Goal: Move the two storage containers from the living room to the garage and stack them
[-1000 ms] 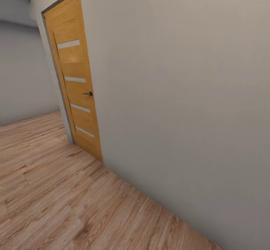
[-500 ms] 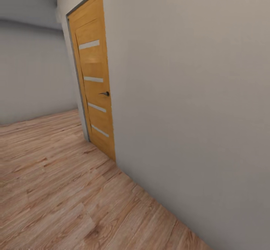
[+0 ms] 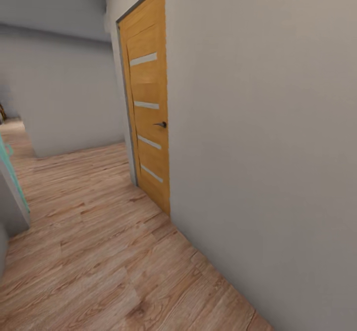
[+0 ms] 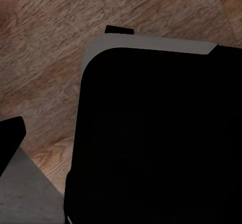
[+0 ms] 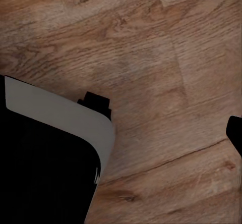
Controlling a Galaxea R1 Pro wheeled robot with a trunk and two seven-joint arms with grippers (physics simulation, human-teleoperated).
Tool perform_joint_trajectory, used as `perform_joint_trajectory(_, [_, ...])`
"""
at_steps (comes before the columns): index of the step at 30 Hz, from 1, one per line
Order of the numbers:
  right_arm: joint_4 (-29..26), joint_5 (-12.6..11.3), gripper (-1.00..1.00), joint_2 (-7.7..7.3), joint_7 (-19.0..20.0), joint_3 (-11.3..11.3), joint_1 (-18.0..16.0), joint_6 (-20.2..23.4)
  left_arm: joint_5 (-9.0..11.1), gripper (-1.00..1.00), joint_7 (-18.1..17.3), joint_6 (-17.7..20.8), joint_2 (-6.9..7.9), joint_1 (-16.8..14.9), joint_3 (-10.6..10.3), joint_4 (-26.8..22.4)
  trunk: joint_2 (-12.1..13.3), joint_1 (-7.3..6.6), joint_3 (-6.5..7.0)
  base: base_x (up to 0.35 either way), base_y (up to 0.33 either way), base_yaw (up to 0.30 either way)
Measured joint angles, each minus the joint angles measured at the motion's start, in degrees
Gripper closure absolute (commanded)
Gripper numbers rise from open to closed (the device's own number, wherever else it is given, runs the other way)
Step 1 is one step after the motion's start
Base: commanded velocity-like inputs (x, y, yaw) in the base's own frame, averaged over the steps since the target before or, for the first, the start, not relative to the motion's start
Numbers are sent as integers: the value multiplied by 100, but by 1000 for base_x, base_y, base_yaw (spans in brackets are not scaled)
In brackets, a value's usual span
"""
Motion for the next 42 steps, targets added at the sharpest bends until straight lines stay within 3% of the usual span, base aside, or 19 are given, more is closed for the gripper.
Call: perform_joint_trajectory(42, [0,0,-100,-5,0,-8,0,-15,0,-100,0,0,2,0,0,1,0,0,0,143,0,269])
